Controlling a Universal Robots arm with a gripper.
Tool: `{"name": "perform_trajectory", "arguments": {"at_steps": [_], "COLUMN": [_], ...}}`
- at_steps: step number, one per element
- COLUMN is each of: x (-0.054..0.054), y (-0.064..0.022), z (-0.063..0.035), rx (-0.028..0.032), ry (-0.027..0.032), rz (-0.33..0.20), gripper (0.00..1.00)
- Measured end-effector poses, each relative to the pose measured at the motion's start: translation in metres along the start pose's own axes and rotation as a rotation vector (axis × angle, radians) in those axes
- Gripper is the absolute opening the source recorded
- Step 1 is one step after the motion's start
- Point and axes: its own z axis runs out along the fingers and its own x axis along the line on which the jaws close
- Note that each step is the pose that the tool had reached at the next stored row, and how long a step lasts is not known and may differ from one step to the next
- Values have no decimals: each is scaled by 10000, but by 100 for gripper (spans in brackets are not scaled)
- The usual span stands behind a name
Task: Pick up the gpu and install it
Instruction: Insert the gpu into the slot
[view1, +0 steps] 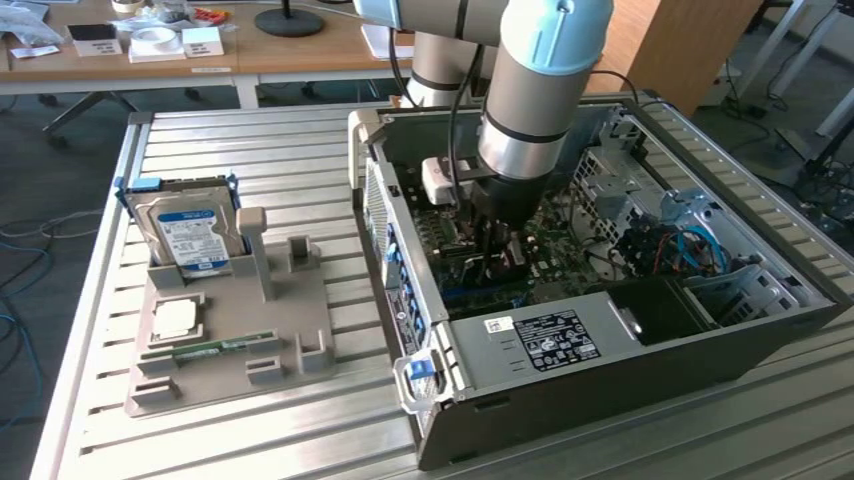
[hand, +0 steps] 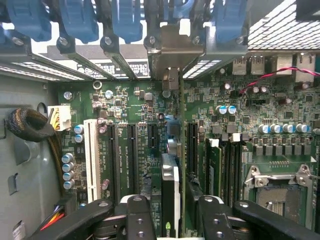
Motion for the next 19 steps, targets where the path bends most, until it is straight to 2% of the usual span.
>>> {"name": "perform_trajectory", "arguments": {"at_steps": [1,5,7,9,19], "x": [-2,-2,-3,-3,-4], "y": [-3,-8,-26,-32,-33], "z": [-75,-81,-92,-94,-95], "rx": [0,-7,-67,-95,-98], "ry": [-1,0,2,3,3], "rz": [0,-1,1,2,2], "gripper": [40,40,40,40,40]}}
